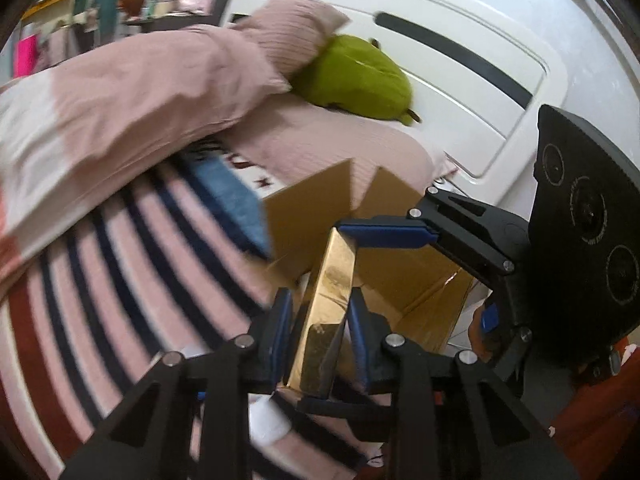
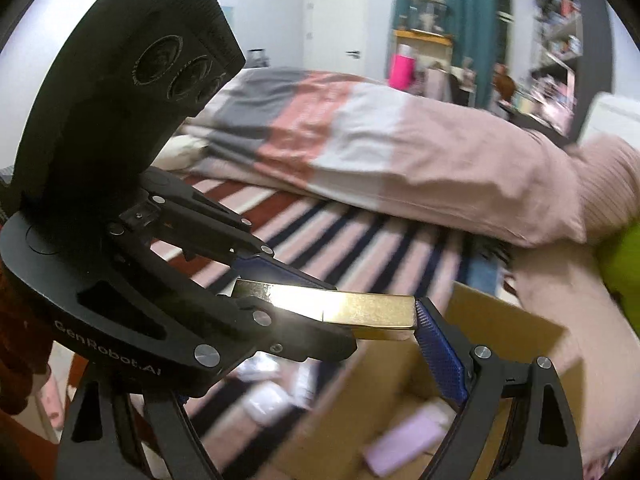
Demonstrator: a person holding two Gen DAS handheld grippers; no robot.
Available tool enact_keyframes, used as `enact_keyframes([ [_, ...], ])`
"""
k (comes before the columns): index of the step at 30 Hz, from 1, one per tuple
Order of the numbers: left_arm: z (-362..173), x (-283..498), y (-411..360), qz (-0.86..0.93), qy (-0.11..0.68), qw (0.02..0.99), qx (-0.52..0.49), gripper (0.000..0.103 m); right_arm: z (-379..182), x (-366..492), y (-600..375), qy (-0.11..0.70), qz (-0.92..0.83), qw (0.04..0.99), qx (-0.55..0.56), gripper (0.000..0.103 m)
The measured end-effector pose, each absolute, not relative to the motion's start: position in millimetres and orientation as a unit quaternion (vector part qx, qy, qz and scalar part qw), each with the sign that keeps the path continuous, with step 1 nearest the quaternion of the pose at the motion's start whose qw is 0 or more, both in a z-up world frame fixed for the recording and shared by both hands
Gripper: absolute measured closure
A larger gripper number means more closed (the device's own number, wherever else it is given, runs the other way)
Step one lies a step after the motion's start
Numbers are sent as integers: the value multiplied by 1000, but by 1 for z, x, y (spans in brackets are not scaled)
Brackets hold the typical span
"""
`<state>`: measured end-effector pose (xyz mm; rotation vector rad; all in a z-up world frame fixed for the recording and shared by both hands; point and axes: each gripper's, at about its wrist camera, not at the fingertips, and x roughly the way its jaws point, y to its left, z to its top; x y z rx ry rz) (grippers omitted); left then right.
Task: Organize rigid objects
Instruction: 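Carry the gold tube into the cardboard box and release it, then grasp the white earbud case with the right gripper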
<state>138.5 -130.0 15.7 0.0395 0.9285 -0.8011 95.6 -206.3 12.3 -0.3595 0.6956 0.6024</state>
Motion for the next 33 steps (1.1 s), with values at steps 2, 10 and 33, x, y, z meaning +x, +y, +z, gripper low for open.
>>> enact_keyframes([
  [2, 12, 146, -154, -395, 435, 808, 25, 78, 13, 98, -226, 338, 271, 885, -172, 15],
  [10, -8, 162, -203, -419, 461, 781, 39, 76, -2, 108, -267, 372, 218, 888, -157, 14],
  [33, 15, 89, 18, -196, 394, 898, -20, 20, 2, 45, -136, 356, 381, 838, -160, 14],
])
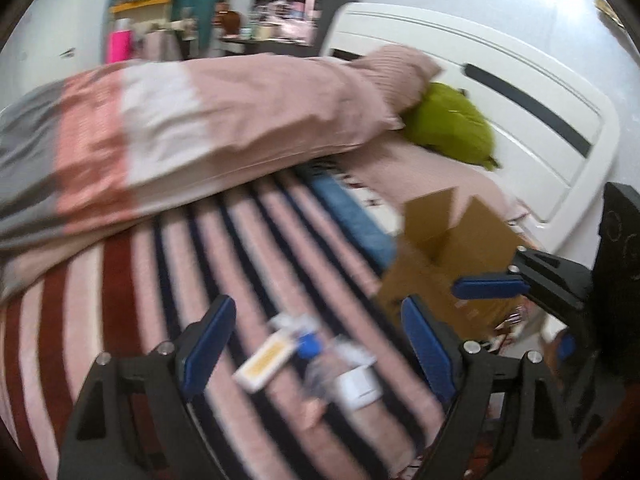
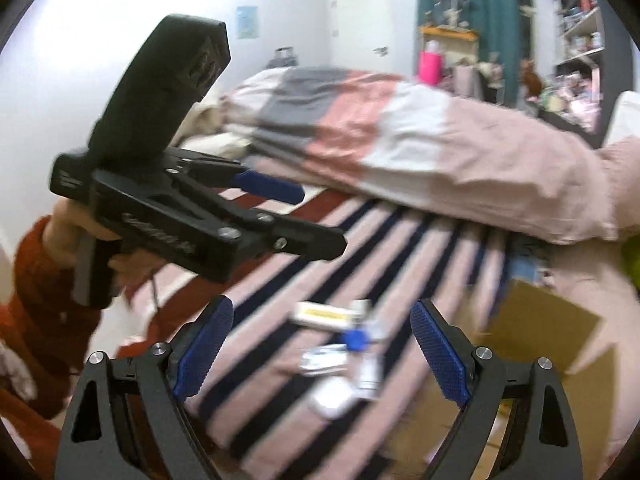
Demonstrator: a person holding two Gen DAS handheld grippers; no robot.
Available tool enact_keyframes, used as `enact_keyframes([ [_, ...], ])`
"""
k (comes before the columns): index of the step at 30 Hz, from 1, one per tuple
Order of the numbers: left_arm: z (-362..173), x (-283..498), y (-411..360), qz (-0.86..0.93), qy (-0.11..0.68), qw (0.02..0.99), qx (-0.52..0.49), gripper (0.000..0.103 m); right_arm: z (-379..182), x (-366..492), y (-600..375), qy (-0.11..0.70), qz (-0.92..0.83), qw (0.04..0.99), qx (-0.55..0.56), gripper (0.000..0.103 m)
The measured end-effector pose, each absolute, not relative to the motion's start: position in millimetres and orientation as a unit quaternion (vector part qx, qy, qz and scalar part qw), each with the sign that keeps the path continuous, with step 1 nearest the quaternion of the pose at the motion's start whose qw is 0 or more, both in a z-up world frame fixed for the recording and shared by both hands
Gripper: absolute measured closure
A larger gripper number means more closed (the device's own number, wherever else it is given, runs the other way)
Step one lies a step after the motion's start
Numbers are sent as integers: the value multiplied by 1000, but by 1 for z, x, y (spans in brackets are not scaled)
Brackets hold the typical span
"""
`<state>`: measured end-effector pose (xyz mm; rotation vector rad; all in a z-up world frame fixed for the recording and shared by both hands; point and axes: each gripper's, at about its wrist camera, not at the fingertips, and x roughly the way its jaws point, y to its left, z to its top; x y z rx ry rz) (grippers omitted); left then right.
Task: Organize rigid objects
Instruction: 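Grasp the white earbud case with the right gripper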
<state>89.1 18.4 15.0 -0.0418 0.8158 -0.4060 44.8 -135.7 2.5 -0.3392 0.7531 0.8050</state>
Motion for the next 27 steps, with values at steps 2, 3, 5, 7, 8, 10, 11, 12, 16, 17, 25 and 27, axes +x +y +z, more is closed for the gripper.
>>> enact_keyframes([
  [2, 0, 78, 39, -171, 396, 902, -21, 20, -16, 40, -118, 373, 386, 829, -158, 14],
  [3, -9, 72, 49, -163, 398, 903, -24, 20, -26, 40, -114, 382, 385, 826, -155, 14],
  [5, -26, 64, 61, -152, 402, 902, -33, 20, -51, 43, -106, 405, 373, 822, -147, 14],
  [7, -44, 57, 73, -141, 407, 902, -39, 20, -78, 41, -107, 420, 345, 827, -145, 14],
  [8, -53, 53, 78, -135, 411, 901, -42, 20, -92, 42, -108, 429, 324, 831, -147, 14],
  [10, -69, 49, 81, -129, 416, 899, -47, 20, -115, 44, -113, 444, 290, 836, -144, 14],
  [11, -76, 46, 83, -129, 418, 898, -51, 20, -127, 46, -118, 455, 278, 836, -132, 14],
  [12, -81, 44, 84, -131, 419, 897, -58, 20, -137, 48, -125, 467, 265, 836, -113, 14],
  [16, -94, 38, 82, -140, 421, 892, -81, 20, -159, 57, -142, 492, 235, 835, -73, 19],
  [17, -95, 38, 83, -140, 422, 892, -82, 20, -162, 59, -146, 490, 226, 839, -70, 22],
  [25, -92, 35, 80, -138, 418, 894, -78, 20, -175, 67, -162, 502, 205, 835, -90, 45],
  [27, -92, 36, 79, -138, 418, 895, -77, 20, -173, 65, -162, 493, 202, 840, -104, 57],
])
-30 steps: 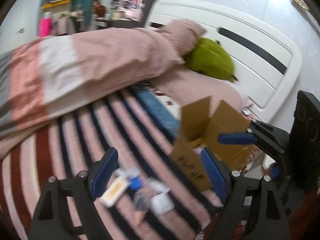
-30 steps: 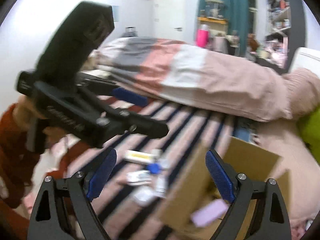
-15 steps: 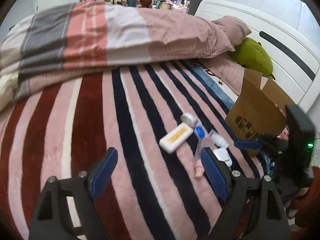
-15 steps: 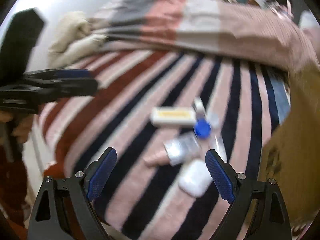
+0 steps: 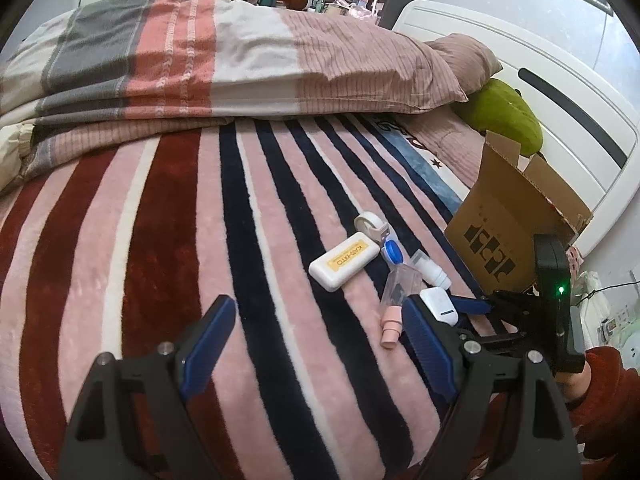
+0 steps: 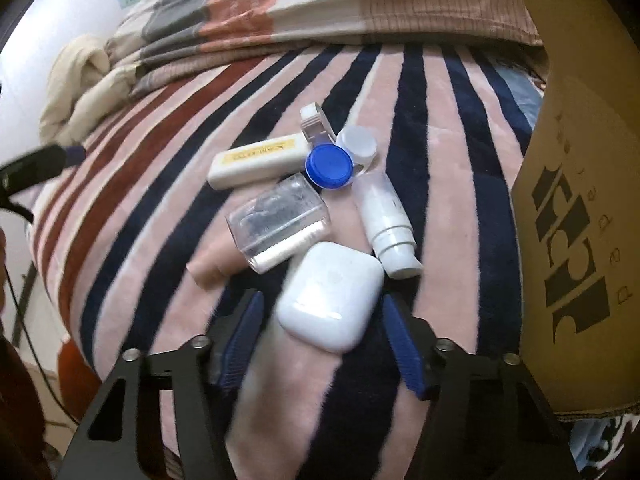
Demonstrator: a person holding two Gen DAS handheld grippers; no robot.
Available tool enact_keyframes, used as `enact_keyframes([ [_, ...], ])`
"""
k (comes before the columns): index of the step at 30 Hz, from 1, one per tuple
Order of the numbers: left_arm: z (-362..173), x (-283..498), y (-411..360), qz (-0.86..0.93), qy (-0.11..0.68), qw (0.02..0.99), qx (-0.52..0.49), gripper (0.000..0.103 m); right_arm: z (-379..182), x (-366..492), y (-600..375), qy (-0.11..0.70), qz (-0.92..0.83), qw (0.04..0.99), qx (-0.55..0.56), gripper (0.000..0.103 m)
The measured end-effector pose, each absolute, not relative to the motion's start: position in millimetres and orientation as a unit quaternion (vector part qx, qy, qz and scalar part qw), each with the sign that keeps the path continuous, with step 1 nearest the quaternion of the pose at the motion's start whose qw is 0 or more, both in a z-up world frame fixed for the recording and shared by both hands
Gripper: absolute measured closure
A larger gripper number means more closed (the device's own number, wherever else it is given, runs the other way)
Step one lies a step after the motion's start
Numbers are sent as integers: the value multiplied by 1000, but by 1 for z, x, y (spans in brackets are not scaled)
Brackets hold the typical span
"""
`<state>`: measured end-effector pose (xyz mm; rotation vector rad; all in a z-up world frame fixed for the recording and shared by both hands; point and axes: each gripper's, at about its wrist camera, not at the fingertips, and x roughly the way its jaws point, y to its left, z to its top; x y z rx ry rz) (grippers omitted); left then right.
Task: Organize rigid objects
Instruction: 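Grasp the white earbud case with the right gripper, then lower the white earbud case into the cardboard box and release it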
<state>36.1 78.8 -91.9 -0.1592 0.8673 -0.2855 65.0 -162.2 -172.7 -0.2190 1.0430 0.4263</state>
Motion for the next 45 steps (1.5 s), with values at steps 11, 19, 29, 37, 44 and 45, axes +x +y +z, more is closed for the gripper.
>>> enact_keyframes([
  [11, -87, 39, 62, -149, 424, 891, -64, 20, -172, 68, -158, 490, 193, 844, -103, 55],
  [19, -73, 40, 46, -201, 428, 879, -62, 20, -152, 59, -151, 460, 224, 854, -99, 58],
  [29, -10, 59, -3, -338, 406, 846, -71, 38, -32, 39, -133, 333, 337, 873, -113, 59],
  [37, 27, 89, -53, -361, 401, 841, -41, 67, -1, 51, -171, 286, 295, 902, -131, 58],
  [44, 24, 127, -121, -393, 414, 821, -24, 68, 4, 73, -236, 294, 249, 916, -113, 58],
  [45, 23, 133, -130, -397, 415, 818, -23, 68, 4, 77, -247, 297, 243, 917, -109, 58],
])
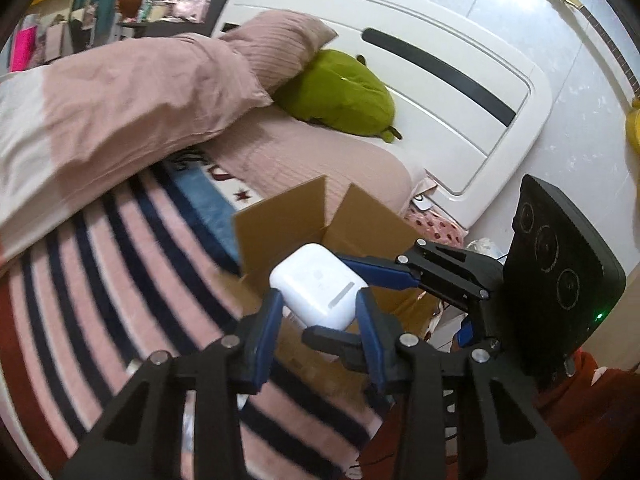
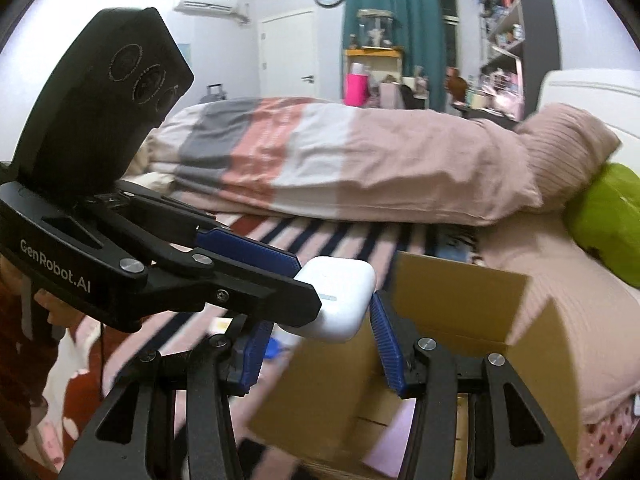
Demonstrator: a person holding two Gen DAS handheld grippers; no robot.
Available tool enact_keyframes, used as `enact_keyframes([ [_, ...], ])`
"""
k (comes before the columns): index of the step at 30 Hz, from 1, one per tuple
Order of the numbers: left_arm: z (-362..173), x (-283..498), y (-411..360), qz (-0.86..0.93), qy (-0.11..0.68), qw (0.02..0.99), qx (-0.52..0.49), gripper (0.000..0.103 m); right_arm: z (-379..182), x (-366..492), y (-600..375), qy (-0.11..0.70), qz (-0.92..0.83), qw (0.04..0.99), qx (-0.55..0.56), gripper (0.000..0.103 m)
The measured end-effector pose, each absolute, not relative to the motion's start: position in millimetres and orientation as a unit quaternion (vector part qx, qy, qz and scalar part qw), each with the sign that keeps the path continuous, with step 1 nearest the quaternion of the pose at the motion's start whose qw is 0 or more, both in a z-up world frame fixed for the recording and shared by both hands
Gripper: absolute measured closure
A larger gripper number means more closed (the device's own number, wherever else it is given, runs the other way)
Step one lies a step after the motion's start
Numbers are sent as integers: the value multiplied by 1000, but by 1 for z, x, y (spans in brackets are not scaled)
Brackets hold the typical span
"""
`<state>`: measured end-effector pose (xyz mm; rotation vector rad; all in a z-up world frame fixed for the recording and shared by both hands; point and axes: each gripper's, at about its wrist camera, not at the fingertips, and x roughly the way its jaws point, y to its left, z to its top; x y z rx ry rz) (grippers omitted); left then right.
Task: Organize rigid objects
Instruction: 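Lower the white earbud case into the cardboard box and release it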
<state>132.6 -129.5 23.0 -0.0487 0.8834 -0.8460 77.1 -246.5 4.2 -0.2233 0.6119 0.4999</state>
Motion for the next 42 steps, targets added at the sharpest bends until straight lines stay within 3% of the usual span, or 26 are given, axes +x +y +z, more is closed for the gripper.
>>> enact_keyframes([
  [8, 10, 167, -181, -410, 435, 802, -13, 68, -2, 95, -289, 322, 219, 915, -103, 58],
  [11, 3, 175, -189, -407, 446, 797, -16, 54, -5, 101, -299, 327, 220, 914, -93, 58],
  [17, -6, 181, -201, -407, 463, 788, -15, 51, -7, 102, -303, 328, 220, 914, -92, 59],
  [19, -8, 183, -203, -405, 467, 786, -15, 54, -8, 106, -304, 331, 221, 913, -86, 59],
  [21, -9, 183, -205, -417, 468, 779, -14, 72, -8, 109, -304, 335, 223, 912, -82, 60],
  [30, -8, 182, -203, -406, 467, 785, -4, 72, -10, 114, -296, 349, 221, 906, -92, 60],
  [32, -7, 180, -202, -404, 466, 787, -4, 68, -10, 113, -295, 356, 217, 904, -95, 60],
  [35, -3, 176, -198, -391, 457, 799, -4, 46, -9, 111, -295, 365, 209, 902, -98, 57],
  [36, -1, 176, -196, -391, 455, 800, -7, 39, -7, 109, -295, 366, 206, 902, -101, 49],
  [38, 4, 172, -189, -385, 447, 808, -11, 33, -3, 104, -294, 360, 199, 905, -109, 38],
  [42, 24, 160, -164, -370, 422, 827, -21, 24, 9, 92, -286, 354, 198, 905, -127, 38],
])
